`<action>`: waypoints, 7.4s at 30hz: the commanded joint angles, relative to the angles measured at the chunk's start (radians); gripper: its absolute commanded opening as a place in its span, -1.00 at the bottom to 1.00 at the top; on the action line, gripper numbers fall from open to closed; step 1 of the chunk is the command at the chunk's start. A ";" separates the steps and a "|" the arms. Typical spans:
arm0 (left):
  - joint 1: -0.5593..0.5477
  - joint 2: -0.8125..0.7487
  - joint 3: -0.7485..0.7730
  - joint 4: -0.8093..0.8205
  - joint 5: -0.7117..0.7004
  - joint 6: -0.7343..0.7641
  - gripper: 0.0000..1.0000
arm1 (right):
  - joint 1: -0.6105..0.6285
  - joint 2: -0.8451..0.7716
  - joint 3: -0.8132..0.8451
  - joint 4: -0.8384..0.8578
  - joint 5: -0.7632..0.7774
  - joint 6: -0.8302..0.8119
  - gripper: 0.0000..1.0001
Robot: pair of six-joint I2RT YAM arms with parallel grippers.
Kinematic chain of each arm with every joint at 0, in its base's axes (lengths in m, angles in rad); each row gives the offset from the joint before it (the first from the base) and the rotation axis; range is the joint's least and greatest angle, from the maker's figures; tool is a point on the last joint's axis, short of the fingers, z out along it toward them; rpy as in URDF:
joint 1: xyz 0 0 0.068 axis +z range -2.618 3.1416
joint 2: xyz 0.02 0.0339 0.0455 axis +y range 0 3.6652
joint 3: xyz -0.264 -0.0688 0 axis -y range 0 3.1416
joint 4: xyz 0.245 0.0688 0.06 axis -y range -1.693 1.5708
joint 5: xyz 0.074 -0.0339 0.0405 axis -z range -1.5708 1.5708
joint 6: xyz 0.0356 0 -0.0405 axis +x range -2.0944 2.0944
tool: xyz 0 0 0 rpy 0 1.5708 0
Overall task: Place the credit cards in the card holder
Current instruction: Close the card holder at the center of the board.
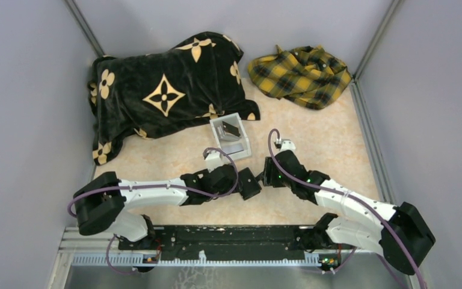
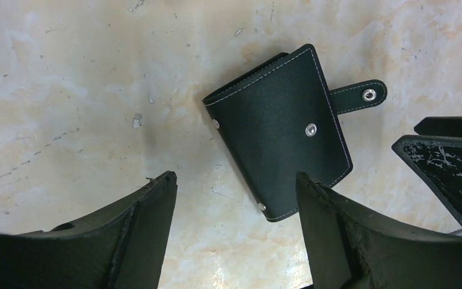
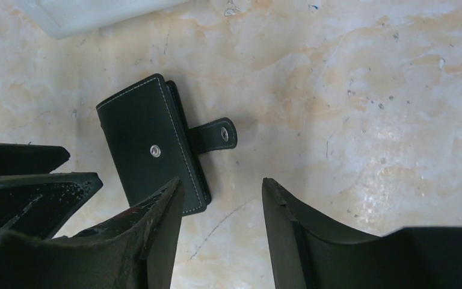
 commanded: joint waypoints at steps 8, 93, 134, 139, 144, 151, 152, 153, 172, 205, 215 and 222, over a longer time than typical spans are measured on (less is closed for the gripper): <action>0.055 0.060 0.001 0.100 0.080 0.066 0.55 | -0.110 0.115 -0.004 0.206 -0.148 -0.052 -0.05; 0.105 0.198 -0.001 0.053 0.148 -0.004 -0.17 | -0.035 0.234 0.067 0.255 -0.228 -0.117 -1.00; 0.105 0.194 -0.013 0.061 0.156 -0.016 -0.17 | 0.209 0.403 0.171 0.101 0.138 -0.126 -1.00; 0.105 0.197 -0.013 0.063 0.158 -0.017 -0.18 | 0.218 0.387 0.173 0.088 0.146 -0.126 -1.00; 0.105 0.197 -0.014 0.062 0.158 -0.018 -0.18 | 0.221 0.370 0.173 0.077 0.154 -0.125 -1.00; 0.105 0.197 -0.011 0.060 0.160 -0.020 -0.18 | 0.231 0.373 0.175 0.075 0.153 -0.122 -1.00; 0.105 0.197 -0.011 0.061 0.161 -0.019 -0.18 | 0.232 0.375 0.176 0.076 0.152 -0.121 -1.00; 0.105 0.198 -0.011 0.061 0.163 -0.020 -0.18 | 0.234 0.378 0.177 0.078 0.150 -0.121 -1.00; 0.105 0.206 -0.013 0.073 0.171 -0.018 -0.20 | 0.266 0.416 0.225 0.075 0.166 -0.118 -1.00; 0.105 0.214 -0.064 0.156 0.226 -0.073 -0.39 | 0.311 0.470 0.248 0.063 0.199 -0.106 -1.00; 0.105 0.200 -0.086 0.168 0.228 -0.086 -0.41 | 0.339 0.474 0.230 0.054 0.220 -0.084 -1.00; 0.105 0.200 -0.092 0.168 0.226 -0.099 -0.42 | 0.361 0.465 0.210 0.048 0.246 -0.060 -1.00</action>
